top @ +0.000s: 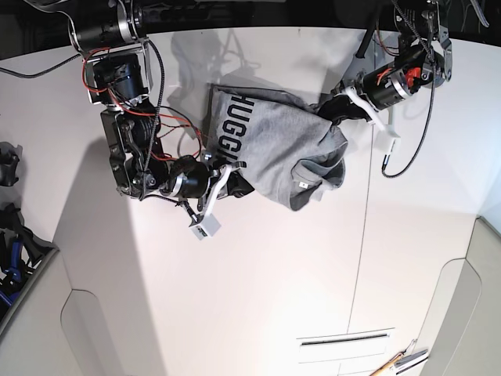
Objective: Fold the T-shirt properly
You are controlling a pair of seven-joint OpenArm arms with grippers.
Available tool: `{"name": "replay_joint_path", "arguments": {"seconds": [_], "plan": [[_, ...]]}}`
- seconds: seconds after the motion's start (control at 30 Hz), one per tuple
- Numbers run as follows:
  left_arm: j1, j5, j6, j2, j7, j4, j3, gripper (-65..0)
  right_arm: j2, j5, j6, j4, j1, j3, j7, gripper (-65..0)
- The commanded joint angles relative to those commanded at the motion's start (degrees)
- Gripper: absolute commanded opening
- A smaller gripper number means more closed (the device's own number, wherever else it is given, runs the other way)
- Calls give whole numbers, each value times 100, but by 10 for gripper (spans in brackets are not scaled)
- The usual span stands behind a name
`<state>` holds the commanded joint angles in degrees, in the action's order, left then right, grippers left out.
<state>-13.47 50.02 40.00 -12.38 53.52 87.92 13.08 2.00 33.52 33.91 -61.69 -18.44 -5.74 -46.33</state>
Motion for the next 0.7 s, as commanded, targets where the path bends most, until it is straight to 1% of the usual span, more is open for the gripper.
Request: {"name": "replay_joint_path", "arguments": {"seconds": [0.07,0.17,0.2,0.3,0.37,0.47,0.53,0.6,0.7], "plan": [[398,-157,0,2,-105,-297,0,-650,42,127,4,-201,284,0,-11,-650],[1025,-302,0,2,-122,-739,0,-650,37,151,7,-664,848,0,-26,-650],[1176,-330,-60,0,-120,-852,0,-650,37,151,4,-872,1069,0,-22,-650],[1403,-402,-82,-2,-118,-955,0,-650,17,260,2,-1484,1624,0,-22,-650],[1478,-385,-80,-2,-118,-955,0,-650,-13,321,2,-1797,1845,-2,-22,-650],[1506,-203,-73,-13,-98,-935,0,-650,-9,330,0,-2072,1943,7,-24,-650],[1504,-61,-73,-57,-4,-852,2,-650,11,282,-2,-2203,1941,26,-24,-650],[1499,46,-73,-155,120,-643,4,-650,22,245,-2,-2376,1943,118,-72,-650],[1362,127,-78,-400,160,-48,13,-650,22,249,-2,-2776,1943,363,-166,-650]]}}
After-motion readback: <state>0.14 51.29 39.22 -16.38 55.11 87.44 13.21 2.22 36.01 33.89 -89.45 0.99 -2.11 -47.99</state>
